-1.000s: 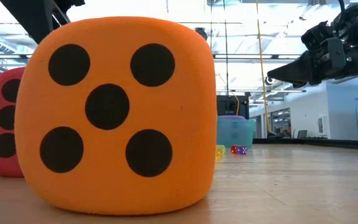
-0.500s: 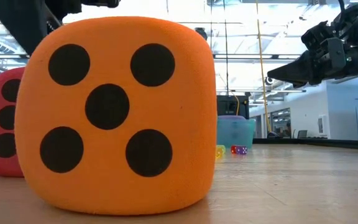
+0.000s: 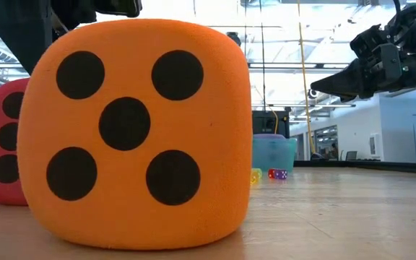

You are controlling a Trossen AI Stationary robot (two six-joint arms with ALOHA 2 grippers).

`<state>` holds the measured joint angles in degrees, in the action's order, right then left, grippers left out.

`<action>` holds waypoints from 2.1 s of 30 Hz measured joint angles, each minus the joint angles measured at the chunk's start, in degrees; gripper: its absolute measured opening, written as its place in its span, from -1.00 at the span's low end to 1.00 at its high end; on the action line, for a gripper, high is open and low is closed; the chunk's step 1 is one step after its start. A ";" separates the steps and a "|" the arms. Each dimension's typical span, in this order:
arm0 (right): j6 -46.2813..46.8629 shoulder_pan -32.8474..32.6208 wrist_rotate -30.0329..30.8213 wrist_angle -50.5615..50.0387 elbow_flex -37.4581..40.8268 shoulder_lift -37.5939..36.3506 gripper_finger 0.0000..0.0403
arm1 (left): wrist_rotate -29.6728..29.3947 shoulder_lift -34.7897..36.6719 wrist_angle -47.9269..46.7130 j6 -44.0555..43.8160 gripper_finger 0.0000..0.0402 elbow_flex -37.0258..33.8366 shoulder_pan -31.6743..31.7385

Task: Pick & Place Dice
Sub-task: Put the big red dice into the green bin

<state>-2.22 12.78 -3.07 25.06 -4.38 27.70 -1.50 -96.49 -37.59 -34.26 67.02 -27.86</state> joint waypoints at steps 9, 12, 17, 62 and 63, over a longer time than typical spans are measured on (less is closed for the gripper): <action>0.00 0.00 0.00 -0.02 0.00 0.00 -0.98 | 7.16 -0.04 2.46 2.52 0.98 -0.04 0.37; -0.07 -0.02 0.00 -0.02 0.00 0.00 -0.98 | 10.33 -0.04 5.81 3.01 0.98 -0.04 0.36; 0.00 -0.02 0.00 -0.02 0.00 0.00 -0.98 | 10.77 -0.04 9.43 3.01 0.98 -0.04 1.34; -0.05 -0.02 0.00 -0.07 0.00 0.00 -0.98 | -8.06 -11.75 -15.78 0.91 0.98 18.32 -8.14; 0.00 -0.02 0.00 -0.06 0.00 0.02 -0.98 | -7.65 -11.92 -15.70 0.90 0.98 18.35 -7.89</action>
<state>-2.22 12.75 -3.07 25.00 -4.38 27.73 -9.14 -108.41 -53.29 -33.36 85.37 -35.74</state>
